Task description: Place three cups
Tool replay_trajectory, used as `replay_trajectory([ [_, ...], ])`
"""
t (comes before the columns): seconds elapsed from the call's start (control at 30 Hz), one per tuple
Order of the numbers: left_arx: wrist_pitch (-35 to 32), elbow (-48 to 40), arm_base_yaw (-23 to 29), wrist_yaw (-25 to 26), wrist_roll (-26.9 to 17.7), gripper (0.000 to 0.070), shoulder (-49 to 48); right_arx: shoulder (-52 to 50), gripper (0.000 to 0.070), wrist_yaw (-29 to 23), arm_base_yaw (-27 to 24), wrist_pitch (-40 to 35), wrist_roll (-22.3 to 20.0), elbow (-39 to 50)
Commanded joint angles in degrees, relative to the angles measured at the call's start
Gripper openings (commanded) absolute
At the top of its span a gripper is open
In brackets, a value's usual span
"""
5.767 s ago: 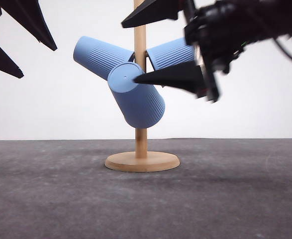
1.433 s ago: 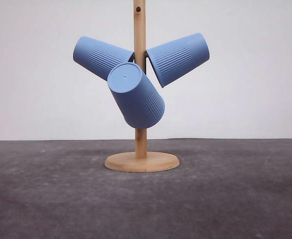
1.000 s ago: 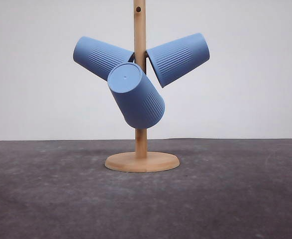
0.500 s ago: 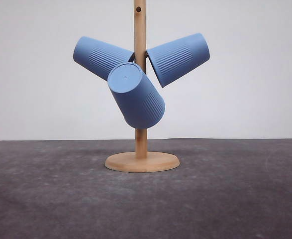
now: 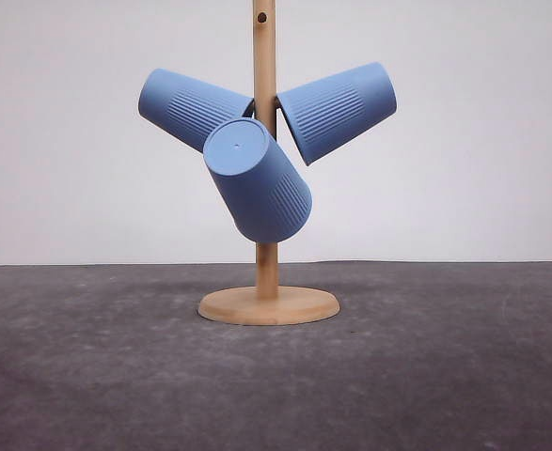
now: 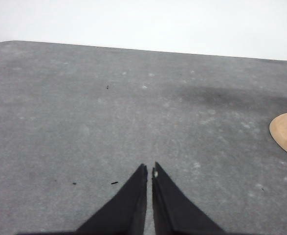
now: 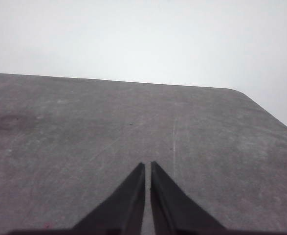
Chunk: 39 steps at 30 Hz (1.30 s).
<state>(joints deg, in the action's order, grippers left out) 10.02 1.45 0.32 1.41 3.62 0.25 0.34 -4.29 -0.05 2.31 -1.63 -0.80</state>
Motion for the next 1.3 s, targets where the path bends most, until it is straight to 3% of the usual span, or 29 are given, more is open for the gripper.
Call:
replay_trajectory([
  [0.0, -0.9, -0.7, 0.0, -0.1, -0.8, 0.0000, 0.0, -0.1, 0.0016, -0.2, -0.1, -0.6, 0.8, 0.2],
  [1.27, -0.9, -0.7, 0.0, -0.1, -0.8, 0.0000, 0.0, -0.1, 0.0016, -0.2, -0.1, -0.6, 0.8, 0.2],
])
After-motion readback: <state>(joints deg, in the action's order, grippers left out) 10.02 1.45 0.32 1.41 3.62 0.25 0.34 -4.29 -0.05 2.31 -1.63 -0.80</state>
